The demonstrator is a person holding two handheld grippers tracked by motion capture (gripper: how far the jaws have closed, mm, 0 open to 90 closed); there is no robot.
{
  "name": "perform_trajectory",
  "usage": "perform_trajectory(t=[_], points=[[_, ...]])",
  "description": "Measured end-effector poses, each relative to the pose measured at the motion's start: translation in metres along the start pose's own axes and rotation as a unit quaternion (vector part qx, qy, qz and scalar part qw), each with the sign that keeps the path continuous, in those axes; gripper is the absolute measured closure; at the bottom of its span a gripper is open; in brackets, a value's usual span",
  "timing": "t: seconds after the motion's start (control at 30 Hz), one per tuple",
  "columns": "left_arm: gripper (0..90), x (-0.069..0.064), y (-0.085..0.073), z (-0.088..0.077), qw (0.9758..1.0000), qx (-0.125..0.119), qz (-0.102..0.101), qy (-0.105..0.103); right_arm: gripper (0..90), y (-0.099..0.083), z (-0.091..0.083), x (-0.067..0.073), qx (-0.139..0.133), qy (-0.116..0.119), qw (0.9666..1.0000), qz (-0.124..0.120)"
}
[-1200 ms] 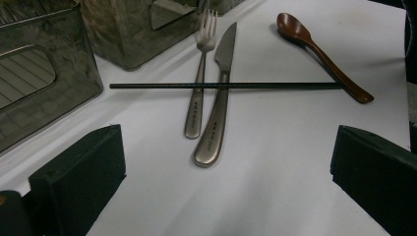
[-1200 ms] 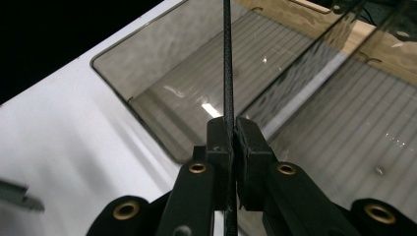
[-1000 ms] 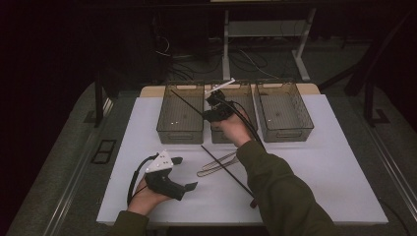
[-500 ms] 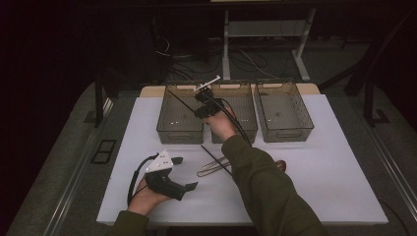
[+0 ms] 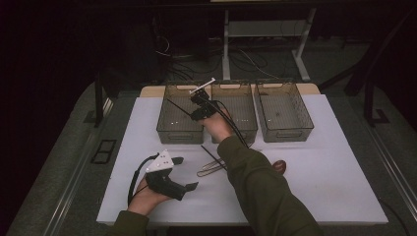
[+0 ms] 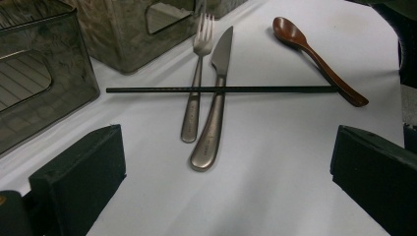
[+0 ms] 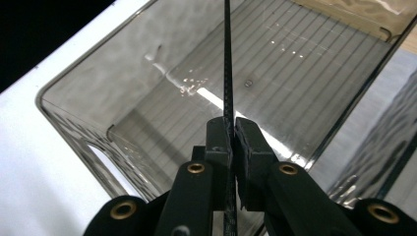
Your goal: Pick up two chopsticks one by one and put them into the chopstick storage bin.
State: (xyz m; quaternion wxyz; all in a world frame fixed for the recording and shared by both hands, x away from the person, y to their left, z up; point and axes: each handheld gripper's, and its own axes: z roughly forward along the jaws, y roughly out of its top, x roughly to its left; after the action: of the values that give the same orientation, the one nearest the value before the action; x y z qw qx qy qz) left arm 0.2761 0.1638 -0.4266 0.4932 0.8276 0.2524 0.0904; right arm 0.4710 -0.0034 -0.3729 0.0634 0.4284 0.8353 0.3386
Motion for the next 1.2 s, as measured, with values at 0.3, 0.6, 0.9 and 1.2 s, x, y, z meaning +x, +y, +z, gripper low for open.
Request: perform_trajectory(t=[0.3,0.6,0.9,1.2], points=[[0.0,0.001,0.0,0.0,1.0,-0.001,0.0,0.001,70.3,0.001,-0.009,-0.002,-0.017,0.018,0.9997,0.004],[0.0,0.001,-0.001,0.0,1.0,0.0,-0.002,0.003,47.8,-0.006,-0.035,-0.002,-0.05,0.048,0.9971,-0.029],[0.0,0.0,-0.001,0.001,1.0,-0.001,-0.002,0.005,37.2,-0.033,-0.061,-0.011,-0.082,0.067,0.9923,-0.064],[0.0,0.0,-0.001,0.001,1.0,0.002,-0.001,0.004,35.8,-0.062,-0.09,-0.017,-0.102,0.083,0.9875,-0.086]])
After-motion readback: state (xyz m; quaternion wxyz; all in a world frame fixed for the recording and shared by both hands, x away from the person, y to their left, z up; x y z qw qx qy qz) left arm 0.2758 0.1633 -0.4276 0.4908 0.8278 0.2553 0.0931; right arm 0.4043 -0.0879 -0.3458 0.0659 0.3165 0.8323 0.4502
